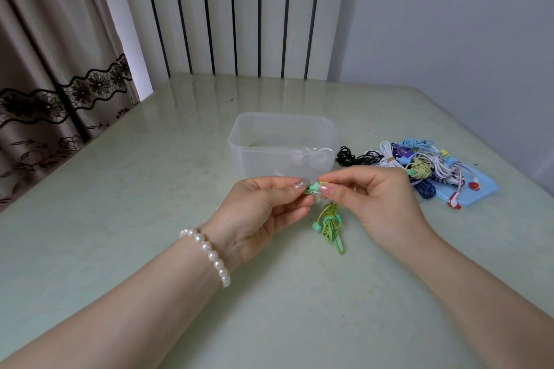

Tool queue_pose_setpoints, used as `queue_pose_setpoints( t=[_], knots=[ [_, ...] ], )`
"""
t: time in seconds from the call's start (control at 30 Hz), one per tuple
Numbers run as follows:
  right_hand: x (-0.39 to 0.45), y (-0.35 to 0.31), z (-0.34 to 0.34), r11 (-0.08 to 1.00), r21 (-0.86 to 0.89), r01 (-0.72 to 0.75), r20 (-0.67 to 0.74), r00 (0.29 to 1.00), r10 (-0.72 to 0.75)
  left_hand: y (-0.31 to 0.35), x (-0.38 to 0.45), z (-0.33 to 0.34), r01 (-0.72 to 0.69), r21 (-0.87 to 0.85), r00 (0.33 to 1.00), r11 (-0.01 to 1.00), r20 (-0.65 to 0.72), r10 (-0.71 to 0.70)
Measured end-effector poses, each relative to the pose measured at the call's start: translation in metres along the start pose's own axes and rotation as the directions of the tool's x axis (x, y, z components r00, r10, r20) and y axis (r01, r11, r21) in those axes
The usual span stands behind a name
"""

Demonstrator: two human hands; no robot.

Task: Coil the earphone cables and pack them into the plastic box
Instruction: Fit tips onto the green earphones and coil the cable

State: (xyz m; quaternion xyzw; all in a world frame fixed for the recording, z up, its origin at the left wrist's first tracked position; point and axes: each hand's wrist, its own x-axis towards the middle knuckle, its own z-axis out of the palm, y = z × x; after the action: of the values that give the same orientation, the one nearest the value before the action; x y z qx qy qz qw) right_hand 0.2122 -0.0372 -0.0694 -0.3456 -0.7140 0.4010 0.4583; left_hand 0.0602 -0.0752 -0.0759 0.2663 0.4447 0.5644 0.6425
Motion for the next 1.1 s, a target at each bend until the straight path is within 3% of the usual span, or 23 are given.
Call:
queue_pose_setpoints(
  t=[0.23,0.53,0.67,0.9,1.1],
  knots=[
    [-0.0003,0.0054,-0.0006,0.996,-0.095,-0.004,0.011,1.000,0.005,-0.0043,-0.0008,0.0006,-0.149,0.153,0.989,0.977,0.017,0.149],
    [0.0005,0.0036,0.0005,0.995,0.012,-0.095,0.021,0.995,0.095,-0.0056,-0.0008,0.0010,-0.248,0.245,0.967,0.937,0.014,0.253],
    [0.0000,0.0029,0.0000,0.995,0.010,-0.103,0.030,0.994,0.103,-0.0073,-0.0016,0.0027,-0.325,0.374,0.940,0.869,0.028,0.339],
    [-0.0009,0.0005,0.0026,0.994,0.022,-0.107,0.040,0.994,0.106,-0.0049,-0.0051,0.0056,-0.340,0.418,0.932,0.842,0.030,0.362],
    [-0.0024,0.0001,0.0051,0.993,0.030,-0.113,-0.032,0.993,0.114,-0.0044,-0.0059,0.0072,-0.333,0.411,0.930,0.849,-0.006,0.368]
  ],
)
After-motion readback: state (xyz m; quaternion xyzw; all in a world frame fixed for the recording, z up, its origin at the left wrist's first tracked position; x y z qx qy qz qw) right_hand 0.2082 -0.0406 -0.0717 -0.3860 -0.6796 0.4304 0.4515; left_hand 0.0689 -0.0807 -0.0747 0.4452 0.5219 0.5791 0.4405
